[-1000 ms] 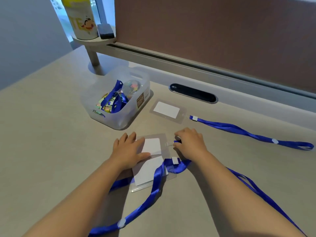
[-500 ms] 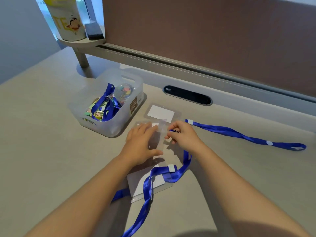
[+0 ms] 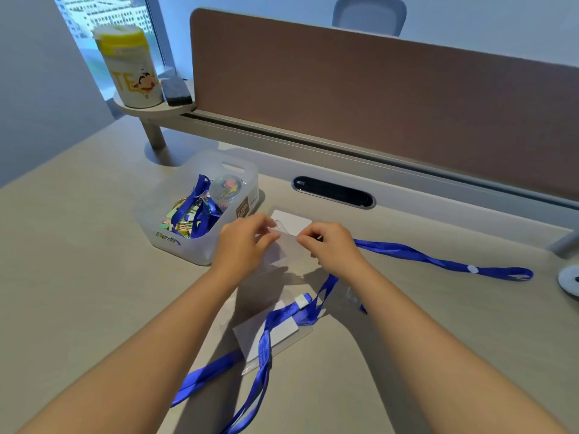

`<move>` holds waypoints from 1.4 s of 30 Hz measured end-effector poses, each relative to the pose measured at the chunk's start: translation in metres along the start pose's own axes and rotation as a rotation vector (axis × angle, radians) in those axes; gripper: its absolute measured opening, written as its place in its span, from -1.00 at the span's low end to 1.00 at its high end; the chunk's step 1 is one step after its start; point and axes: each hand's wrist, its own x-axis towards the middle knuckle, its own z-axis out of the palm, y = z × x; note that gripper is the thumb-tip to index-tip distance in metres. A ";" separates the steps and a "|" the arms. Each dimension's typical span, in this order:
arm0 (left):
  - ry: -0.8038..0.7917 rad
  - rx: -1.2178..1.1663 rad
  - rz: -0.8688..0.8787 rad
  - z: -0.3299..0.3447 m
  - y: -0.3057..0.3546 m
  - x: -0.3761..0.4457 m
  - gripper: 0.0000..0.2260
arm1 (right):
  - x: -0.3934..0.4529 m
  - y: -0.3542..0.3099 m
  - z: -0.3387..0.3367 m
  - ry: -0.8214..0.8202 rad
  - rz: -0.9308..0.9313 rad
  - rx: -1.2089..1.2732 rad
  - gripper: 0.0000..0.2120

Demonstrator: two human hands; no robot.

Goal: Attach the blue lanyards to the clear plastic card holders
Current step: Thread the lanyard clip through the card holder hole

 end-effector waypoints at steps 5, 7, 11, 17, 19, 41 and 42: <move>0.083 0.074 -0.005 -0.008 0.008 -0.005 -0.64 | -0.001 -0.010 0.001 -0.003 0.086 0.122 -0.77; 0.096 0.061 0.039 -0.011 0.015 -0.009 -0.68 | -0.001 -0.016 -0.002 0.029 0.122 0.232 -0.79; 0.072 0.022 0.122 -0.016 0.028 -0.016 -0.72 | -0.006 -0.031 -0.009 0.056 0.131 0.431 -0.82; 0.176 -0.097 0.176 -0.026 0.042 -0.014 -0.73 | -0.018 -0.046 -0.017 0.113 -0.047 0.384 -0.83; 0.222 -0.124 0.226 -0.029 0.047 -0.016 -0.75 | -0.022 -0.050 -0.018 0.200 -0.119 0.327 -0.80; 0.291 -0.208 0.429 -0.052 0.021 -0.133 -0.79 | -0.144 -0.057 0.070 0.611 -0.347 0.199 -0.77; 0.297 -0.212 0.425 -0.050 0.023 -0.133 -0.79 | -0.143 -0.056 0.069 0.623 -0.346 0.197 -0.76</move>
